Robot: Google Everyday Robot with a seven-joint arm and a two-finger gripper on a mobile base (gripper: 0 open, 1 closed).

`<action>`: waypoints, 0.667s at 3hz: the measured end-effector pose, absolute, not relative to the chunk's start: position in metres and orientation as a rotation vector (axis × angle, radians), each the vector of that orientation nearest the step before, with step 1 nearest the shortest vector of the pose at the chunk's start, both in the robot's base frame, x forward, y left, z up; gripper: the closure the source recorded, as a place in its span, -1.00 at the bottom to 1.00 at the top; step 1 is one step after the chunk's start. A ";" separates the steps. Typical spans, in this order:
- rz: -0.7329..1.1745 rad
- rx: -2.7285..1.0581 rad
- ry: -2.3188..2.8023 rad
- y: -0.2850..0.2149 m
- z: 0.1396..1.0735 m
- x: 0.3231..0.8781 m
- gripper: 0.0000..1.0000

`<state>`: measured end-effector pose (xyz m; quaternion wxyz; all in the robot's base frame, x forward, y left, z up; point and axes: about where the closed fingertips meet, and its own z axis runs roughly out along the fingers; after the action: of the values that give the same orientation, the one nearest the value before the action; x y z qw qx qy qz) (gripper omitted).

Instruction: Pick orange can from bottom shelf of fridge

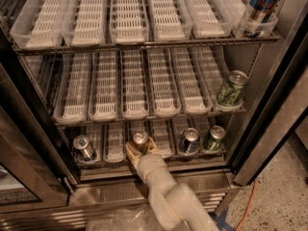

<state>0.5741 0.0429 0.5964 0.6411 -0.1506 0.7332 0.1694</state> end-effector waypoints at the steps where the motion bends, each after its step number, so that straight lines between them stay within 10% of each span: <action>1: 0.365 -0.348 1.657 0.043 0.598 0.575 1.00; 2: 0.343 -0.361 1.609 0.043 0.609 0.573 1.00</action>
Offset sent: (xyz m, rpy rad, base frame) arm -0.0048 0.0005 0.0278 -0.0343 -0.1379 -0.0146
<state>0.5731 0.0434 0.6090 0.6658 -0.1597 0.7128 0.1521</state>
